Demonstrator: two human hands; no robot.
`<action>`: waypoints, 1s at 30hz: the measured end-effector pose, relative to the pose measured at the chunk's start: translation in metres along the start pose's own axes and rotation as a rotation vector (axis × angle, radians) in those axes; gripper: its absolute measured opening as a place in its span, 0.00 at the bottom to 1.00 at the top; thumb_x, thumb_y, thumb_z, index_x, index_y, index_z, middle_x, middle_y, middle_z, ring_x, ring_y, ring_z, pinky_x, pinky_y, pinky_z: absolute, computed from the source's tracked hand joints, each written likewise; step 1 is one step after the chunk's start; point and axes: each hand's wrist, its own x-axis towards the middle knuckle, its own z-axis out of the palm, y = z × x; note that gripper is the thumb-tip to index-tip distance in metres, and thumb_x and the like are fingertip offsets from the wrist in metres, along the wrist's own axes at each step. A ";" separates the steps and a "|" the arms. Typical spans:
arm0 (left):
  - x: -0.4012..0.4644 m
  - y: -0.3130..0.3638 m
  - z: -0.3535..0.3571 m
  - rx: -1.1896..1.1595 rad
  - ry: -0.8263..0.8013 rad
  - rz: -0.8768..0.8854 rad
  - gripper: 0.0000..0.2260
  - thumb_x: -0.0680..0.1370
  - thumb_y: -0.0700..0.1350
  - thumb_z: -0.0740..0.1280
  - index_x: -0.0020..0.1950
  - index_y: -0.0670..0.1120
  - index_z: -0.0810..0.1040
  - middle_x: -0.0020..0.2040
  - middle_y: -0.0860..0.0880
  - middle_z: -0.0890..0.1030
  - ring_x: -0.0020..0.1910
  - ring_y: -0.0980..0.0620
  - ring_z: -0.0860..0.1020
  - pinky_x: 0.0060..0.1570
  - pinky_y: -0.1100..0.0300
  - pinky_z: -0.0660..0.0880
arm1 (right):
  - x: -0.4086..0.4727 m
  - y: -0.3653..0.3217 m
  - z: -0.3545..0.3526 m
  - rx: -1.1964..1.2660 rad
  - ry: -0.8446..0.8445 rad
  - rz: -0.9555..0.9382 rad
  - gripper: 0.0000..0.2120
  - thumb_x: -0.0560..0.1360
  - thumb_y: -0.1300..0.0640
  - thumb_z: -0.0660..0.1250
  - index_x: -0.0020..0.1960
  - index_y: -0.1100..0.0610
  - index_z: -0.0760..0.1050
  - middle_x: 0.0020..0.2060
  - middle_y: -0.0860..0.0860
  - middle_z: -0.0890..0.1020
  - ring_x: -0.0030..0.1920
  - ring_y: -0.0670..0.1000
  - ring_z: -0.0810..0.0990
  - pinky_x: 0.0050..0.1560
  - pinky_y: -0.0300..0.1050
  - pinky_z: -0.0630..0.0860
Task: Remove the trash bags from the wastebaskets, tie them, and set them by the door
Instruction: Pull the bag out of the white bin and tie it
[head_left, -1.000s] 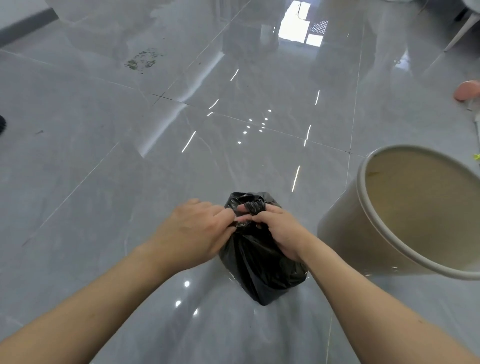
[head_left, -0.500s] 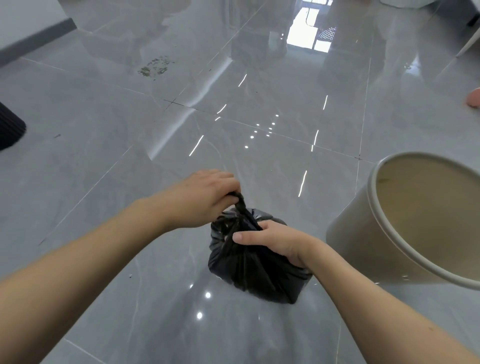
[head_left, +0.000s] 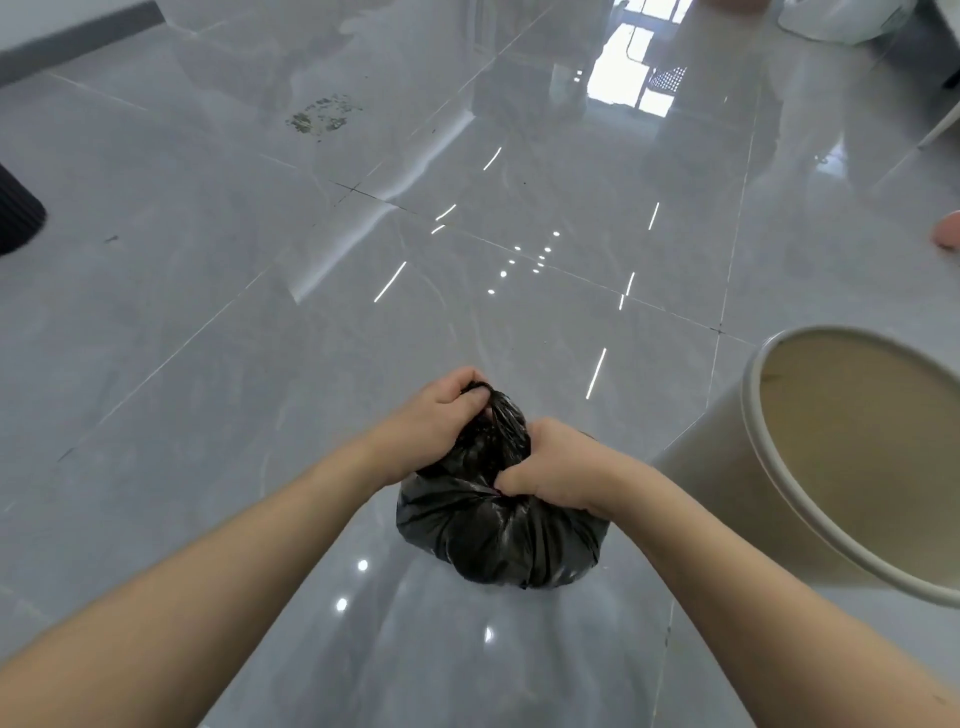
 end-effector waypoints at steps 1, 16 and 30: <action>0.001 0.000 0.002 0.010 0.019 0.012 0.07 0.83 0.44 0.59 0.49 0.45 0.75 0.40 0.51 0.78 0.39 0.58 0.75 0.45 0.64 0.73 | -0.001 0.001 0.000 0.007 0.002 -0.021 0.08 0.65 0.57 0.67 0.44 0.57 0.76 0.35 0.52 0.80 0.40 0.53 0.81 0.49 0.53 0.80; 0.007 0.000 0.012 0.064 0.177 0.028 0.08 0.82 0.43 0.59 0.45 0.46 0.75 0.35 0.51 0.75 0.28 0.63 0.72 0.31 0.70 0.68 | -0.018 0.005 0.020 -0.947 0.827 -0.555 0.10 0.62 0.64 0.72 0.37 0.54 0.73 0.32 0.50 0.76 0.34 0.53 0.77 0.26 0.43 0.68; -0.035 -0.009 -0.005 0.130 -0.194 -0.079 0.17 0.67 0.51 0.72 0.54 0.55 0.73 0.52 0.52 0.74 0.50 0.57 0.75 0.50 0.64 0.72 | -0.028 -0.010 -0.005 0.203 0.208 0.033 0.07 0.73 0.60 0.66 0.36 0.55 0.76 0.26 0.48 0.77 0.28 0.46 0.75 0.29 0.39 0.70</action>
